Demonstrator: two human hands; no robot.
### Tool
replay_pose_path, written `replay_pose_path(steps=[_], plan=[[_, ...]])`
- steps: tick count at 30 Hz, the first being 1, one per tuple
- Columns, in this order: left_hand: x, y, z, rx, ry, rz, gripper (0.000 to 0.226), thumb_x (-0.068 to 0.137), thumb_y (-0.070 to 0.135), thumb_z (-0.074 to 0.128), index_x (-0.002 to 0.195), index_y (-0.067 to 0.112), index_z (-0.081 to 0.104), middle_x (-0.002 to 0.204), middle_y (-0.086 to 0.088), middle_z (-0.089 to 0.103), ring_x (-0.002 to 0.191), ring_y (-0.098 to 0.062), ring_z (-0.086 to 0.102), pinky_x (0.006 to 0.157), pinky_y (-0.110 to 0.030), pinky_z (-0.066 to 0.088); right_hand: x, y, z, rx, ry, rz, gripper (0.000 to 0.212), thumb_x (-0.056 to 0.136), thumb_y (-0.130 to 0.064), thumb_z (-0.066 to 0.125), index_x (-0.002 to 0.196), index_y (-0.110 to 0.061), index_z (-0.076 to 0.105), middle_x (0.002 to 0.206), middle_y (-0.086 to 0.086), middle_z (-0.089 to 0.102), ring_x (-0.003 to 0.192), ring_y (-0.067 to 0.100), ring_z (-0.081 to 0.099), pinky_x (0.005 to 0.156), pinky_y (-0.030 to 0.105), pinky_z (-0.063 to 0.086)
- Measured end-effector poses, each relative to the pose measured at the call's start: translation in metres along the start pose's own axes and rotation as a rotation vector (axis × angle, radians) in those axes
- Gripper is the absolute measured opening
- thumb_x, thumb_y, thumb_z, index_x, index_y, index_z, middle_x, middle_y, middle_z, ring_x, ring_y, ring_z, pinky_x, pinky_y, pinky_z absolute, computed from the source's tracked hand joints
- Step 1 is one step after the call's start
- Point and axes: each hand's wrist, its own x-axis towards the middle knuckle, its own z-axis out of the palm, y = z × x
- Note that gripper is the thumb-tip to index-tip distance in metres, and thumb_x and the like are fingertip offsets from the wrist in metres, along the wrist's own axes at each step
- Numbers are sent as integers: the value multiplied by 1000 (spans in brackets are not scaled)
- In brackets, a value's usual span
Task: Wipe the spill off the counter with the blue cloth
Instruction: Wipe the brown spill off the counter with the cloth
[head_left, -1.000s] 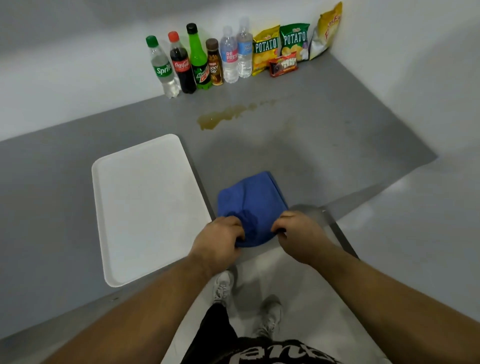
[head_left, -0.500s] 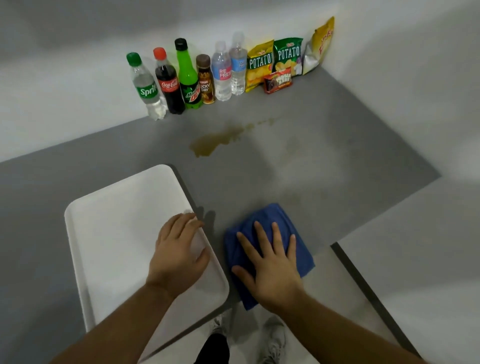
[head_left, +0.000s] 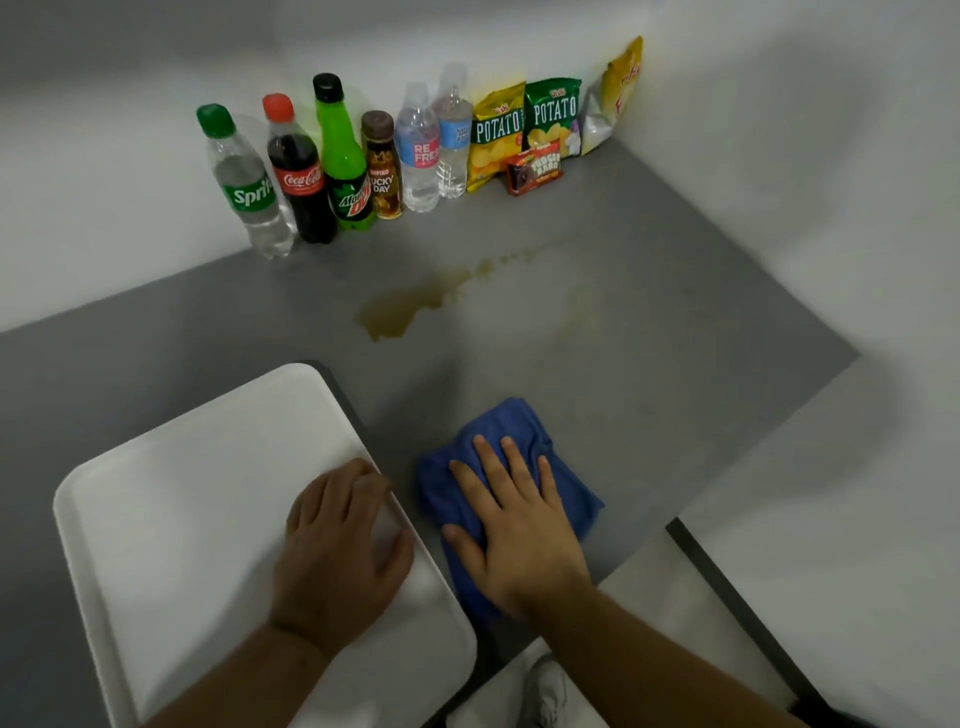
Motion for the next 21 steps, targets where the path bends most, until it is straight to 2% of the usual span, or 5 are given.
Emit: replay_pose_path(steps=[6,11,15,19,21], plan=[[10,8,5,2,-48,30,46,86,55,51,114,21,65,143,-9,55,138,-34,47,119,-59,33,-28,48,-4,-25,39,153,83,90,-89,28,159,-42,24,174,-3,-5,159,30,-9,123,61,-3],[16,14,11,30,-124,47,52,87,56,50,121,20,67,141,-3,59,142,-28,46,119,-59,34,28,44,-21,30,22,236,96,84,-94,24,162,-45,-2,174,-4,-6,158,37,-12,120,70,-5],[17,14,14,45,-141,37,55,86,54,52,125,18,66,141,-5,60,139,-28,49,116,-58,39,36,22,-14,-29,10,141,77,97,-81,10,164,-41,4,173,-5,-8,157,33,-20,122,63,-13],[17,16,13,50,-124,37,57,85,53,51,126,17,65,140,-7,61,135,-29,53,115,-58,40,-6,31,-5,1,22,-40,63,105,-68,21,163,-42,16,174,-10,6,160,27,-5,124,56,-3],[18,17,12,43,-118,29,58,85,53,51,128,17,64,144,-7,58,135,-29,52,116,-57,40,-23,49,-5,5,24,-55,65,105,-67,26,163,-43,11,173,-14,5,160,23,-2,124,56,3]])
